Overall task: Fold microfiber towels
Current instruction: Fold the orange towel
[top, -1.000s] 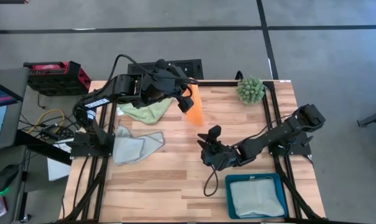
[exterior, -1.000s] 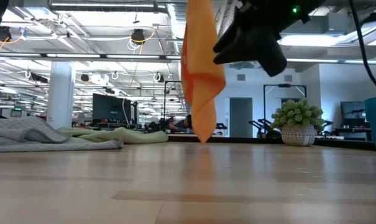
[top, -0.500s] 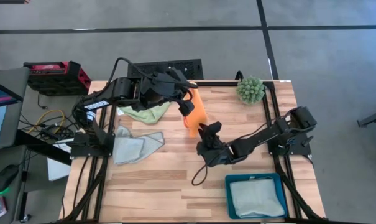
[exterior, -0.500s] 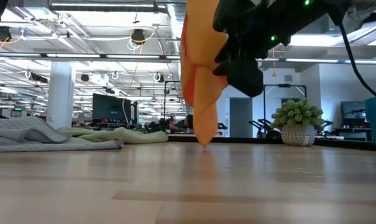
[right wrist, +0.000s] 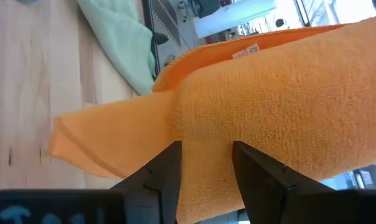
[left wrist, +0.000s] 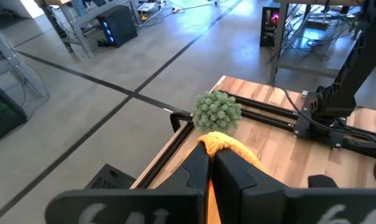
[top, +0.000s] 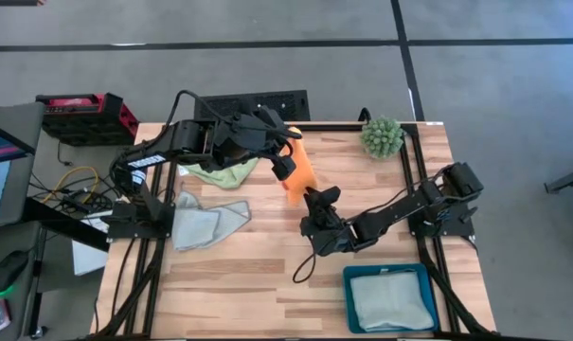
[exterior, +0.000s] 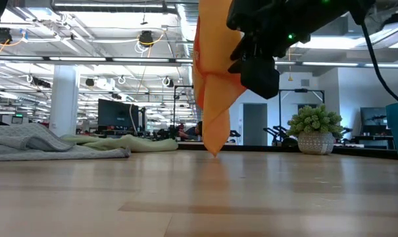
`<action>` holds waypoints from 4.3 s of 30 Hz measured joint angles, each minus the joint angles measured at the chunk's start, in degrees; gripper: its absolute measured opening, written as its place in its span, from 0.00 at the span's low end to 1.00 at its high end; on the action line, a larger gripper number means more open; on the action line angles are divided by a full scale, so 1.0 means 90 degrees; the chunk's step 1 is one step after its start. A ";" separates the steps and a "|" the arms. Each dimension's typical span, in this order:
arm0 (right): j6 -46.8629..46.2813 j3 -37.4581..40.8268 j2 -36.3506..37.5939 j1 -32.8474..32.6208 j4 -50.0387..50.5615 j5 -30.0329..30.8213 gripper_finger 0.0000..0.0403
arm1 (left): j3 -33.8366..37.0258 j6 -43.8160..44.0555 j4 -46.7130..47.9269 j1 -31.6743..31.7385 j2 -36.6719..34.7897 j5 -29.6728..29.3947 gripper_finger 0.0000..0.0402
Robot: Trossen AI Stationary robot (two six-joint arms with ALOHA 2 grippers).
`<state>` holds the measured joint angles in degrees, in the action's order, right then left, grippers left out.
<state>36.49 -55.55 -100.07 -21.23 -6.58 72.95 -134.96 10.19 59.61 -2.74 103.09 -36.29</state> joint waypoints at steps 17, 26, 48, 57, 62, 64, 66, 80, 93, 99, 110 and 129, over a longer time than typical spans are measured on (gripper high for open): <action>0.0981 0.0000 0.0000 -0.0032 -0.1112 0.0279 0.21 | 0.0000 0.0017 0.0073 0.0004 0.0000 -0.0002 0.00; 0.1281 0.0000 0.0000 -0.0267 -0.1336 0.0285 0.03 | 0.0000 0.0233 0.0539 0.0004 0.0000 -0.0005 0.00; 0.1566 0.0000 0.0000 -0.0689 -0.1416 -0.0164 0.26 | 0.0000 0.0170 -0.0081 0.0029 0.0000 -0.0044 0.00; 0.1661 0.0000 0.0002 -0.0598 -0.1132 -0.0083 0.43 | 0.0001 0.0330 -0.0126 0.0021 0.0000 -0.0040 0.00; 0.1666 0.0002 0.0000 -0.0410 -0.0933 0.0160 0.48 | 0.0000 0.0338 -0.0145 0.0005 0.0000 -0.0039 0.00; 0.1668 0.0002 0.0000 -0.0333 -0.0933 0.0216 0.49 | 0.0000 0.0340 -0.0148 0.0005 0.0000 -0.0039 0.00; 0.1667 0.0002 0.0000 -0.0253 -0.0933 0.0216 0.49 | 0.0000 0.0343 -0.0151 0.0005 0.0000 -0.0036 0.00; 0.1666 0.0002 0.0000 -0.0105 -0.0936 0.0046 0.48 | 0.0000 0.0066 -0.0624 0.0005 -0.0002 -0.0034 0.00; 0.1676 0.0002 0.0000 0.0159 -0.0977 0.0478 0.45 | -0.0007 0.0173 -0.0596 -0.0035 -0.0151 0.0180 0.00; 0.1668 0.0002 0.0000 0.0306 -0.1103 0.0768 0.42 | -0.0007 0.0197 -0.0569 -0.0085 -0.0170 0.0175 0.00; 0.2286 0.0002 0.0000 0.0110 -0.2025 0.0787 0.24 | -0.0007 0.0204 -0.0504 -0.0085 -0.0170 0.0172 0.00; 0.3005 0.0002 0.0788 -0.0386 -0.2801 0.0738 0.01 | -0.0005 0.0626 0.0643 -0.0085 -0.0168 0.0155 0.00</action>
<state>63.53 -55.53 -92.98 -24.71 -31.79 79.59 -135.00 15.83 65.39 -3.51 101.58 -34.90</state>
